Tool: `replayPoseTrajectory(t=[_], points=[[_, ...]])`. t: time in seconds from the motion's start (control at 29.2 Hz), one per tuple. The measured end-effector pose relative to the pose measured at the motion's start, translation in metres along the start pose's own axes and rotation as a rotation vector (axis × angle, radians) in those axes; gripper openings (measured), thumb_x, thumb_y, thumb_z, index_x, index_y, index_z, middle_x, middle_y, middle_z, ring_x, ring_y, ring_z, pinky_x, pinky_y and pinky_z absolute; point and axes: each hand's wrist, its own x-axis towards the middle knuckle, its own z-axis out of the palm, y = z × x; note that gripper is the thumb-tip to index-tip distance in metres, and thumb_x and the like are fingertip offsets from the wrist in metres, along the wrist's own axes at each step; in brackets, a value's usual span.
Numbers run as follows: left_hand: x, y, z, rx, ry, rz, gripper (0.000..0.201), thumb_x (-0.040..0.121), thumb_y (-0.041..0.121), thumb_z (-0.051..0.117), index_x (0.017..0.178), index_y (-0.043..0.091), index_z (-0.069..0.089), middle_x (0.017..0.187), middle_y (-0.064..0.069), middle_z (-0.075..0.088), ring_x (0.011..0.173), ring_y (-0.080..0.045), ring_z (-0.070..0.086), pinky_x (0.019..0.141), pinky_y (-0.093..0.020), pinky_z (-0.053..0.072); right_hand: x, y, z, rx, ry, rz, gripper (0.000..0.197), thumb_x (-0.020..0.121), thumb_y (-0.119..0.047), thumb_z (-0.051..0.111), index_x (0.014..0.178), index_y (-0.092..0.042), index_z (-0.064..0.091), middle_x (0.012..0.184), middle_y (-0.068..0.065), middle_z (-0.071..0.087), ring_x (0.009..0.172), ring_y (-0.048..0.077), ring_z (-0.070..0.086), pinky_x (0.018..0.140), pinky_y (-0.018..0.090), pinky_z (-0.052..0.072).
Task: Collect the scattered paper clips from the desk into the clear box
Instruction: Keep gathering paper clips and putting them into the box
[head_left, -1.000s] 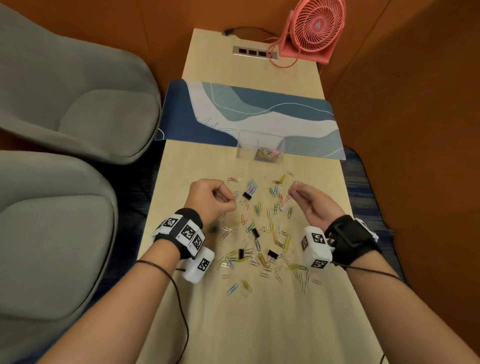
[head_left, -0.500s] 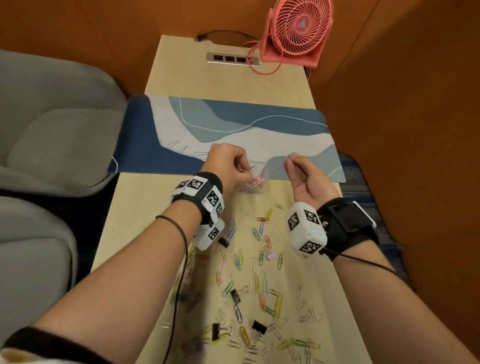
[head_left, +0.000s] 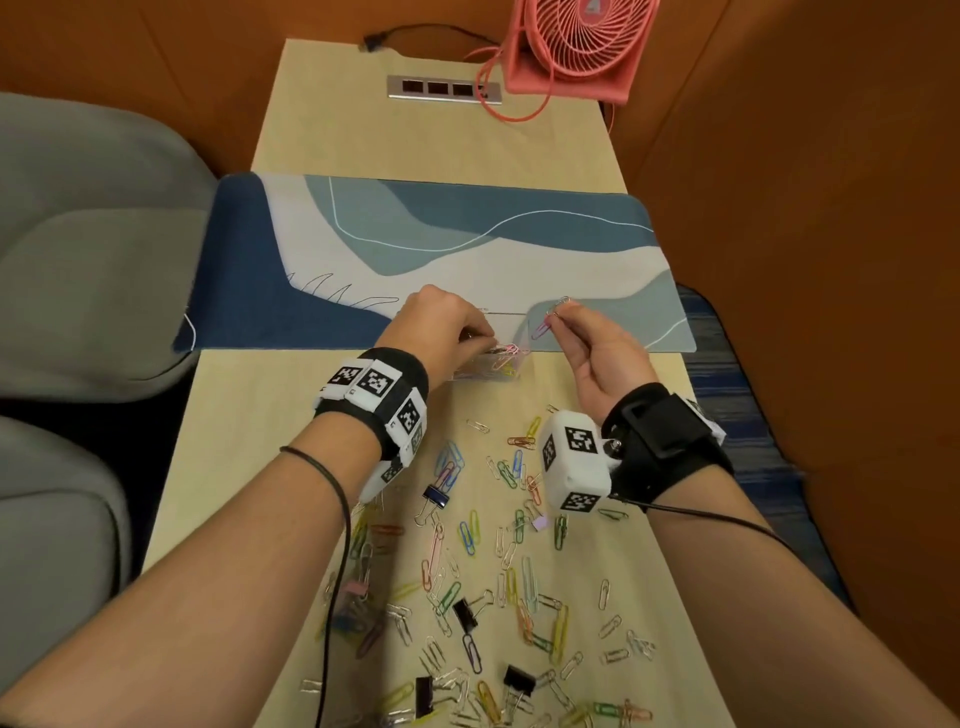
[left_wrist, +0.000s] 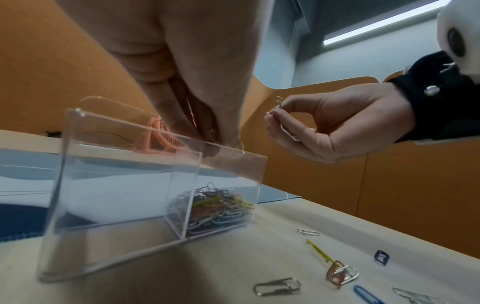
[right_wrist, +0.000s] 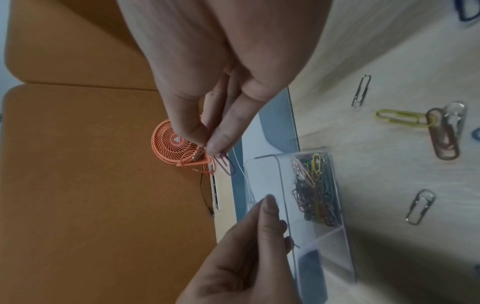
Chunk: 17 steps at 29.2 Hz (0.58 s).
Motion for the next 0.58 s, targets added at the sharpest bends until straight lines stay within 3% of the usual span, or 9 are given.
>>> replayPoseTrajectory(t=[0.1, 0.21, 0.31, 0.44, 0.58], points=[[-0.003, -0.005, 0.003, -0.012, 0.028, 0.054, 0.020, 0.089, 0.012, 0.064, 0.104, 0.018, 0.075, 0.097, -0.001, 0.074, 0.086, -0.019, 0.066, 0.086, -0.037, 0.055, 0.000, 0.001, 0.005, -0.107, -0.009, -0.082, 0.018, 0.083, 0.006, 0.065, 0.101, 0.007, 0.063, 0.090, 0.012, 0.068, 0.082, 0.016, 0.069, 0.076, 0.021, 0.056], [-0.009, -0.010, 0.008, -0.122, 0.128, 0.079, 0.027, 0.085, 0.001, 0.062, 0.102, 0.017, 0.074, 0.095, 0.001, 0.072, 0.082, -0.016, 0.066, 0.082, -0.035, 0.056, 0.001, 0.003, 0.014, -0.386, 0.006, -0.237, 0.015, 0.076, 0.002, 0.073, 0.091, 0.000, 0.071, 0.084, 0.011, 0.073, 0.079, 0.021, 0.071, 0.077, 0.025, 0.057], [-0.019, -0.014, 0.009, -0.241, 0.281, 0.057, 0.023, 0.084, 0.002, 0.063, 0.098, 0.017, 0.075, 0.091, 0.003, 0.069, 0.079, -0.010, 0.064, 0.076, -0.028, 0.056, 0.006, 0.007, 0.019, -0.848, -0.078, -0.485, 0.011, 0.071, -0.007, 0.075, 0.081, -0.013, 0.076, 0.077, 0.002, 0.075, 0.072, 0.014, 0.071, 0.074, 0.023, 0.057], [-0.036, -0.023, 0.009, -0.275, 0.374, 0.020, 0.019, 0.084, 0.008, 0.064, 0.096, 0.021, 0.071, 0.090, 0.007, 0.063, 0.082, -0.006, 0.058, 0.074, -0.024, 0.052, 0.011, 0.015, 0.022, -1.253, -0.214, -0.694, 0.009, 0.072, -0.009, 0.073, 0.078, -0.015, 0.077, 0.072, -0.005, 0.073, 0.065, 0.006, 0.067, 0.068, 0.006, 0.049], [-0.055, -0.027, 0.013, -0.315, 0.401, -0.033, 0.013, 0.084, 0.021, 0.070, 0.096, 0.026, 0.069, 0.083, 0.008, 0.056, 0.077, -0.006, 0.052, 0.074, -0.025, 0.048, 0.012, 0.020, 0.020, -1.509, -0.333, -0.759, 0.013, 0.076, -0.009, 0.068, 0.084, -0.015, 0.078, 0.080, -0.002, 0.075, 0.071, 0.010, 0.067, 0.079, 0.021, 0.055]])
